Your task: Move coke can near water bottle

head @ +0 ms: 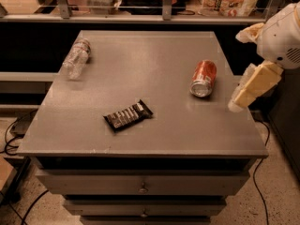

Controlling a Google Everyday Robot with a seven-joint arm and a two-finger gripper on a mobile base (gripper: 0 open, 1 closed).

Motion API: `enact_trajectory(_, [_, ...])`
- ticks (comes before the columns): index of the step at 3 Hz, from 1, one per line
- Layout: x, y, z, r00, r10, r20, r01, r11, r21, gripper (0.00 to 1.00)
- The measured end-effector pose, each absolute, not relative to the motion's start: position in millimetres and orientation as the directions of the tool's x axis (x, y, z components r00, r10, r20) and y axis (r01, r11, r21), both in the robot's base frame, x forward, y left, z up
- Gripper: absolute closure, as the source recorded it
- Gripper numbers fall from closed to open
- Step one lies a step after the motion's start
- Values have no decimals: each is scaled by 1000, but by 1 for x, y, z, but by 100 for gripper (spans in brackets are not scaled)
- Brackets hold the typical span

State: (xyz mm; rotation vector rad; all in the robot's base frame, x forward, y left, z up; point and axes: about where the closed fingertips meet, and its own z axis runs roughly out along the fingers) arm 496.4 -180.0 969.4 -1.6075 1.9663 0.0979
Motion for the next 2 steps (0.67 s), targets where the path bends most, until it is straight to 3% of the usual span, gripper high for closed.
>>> enact_trajectory(2, [527,-170,951,-103,-846,-524,-924,277,-265,0])
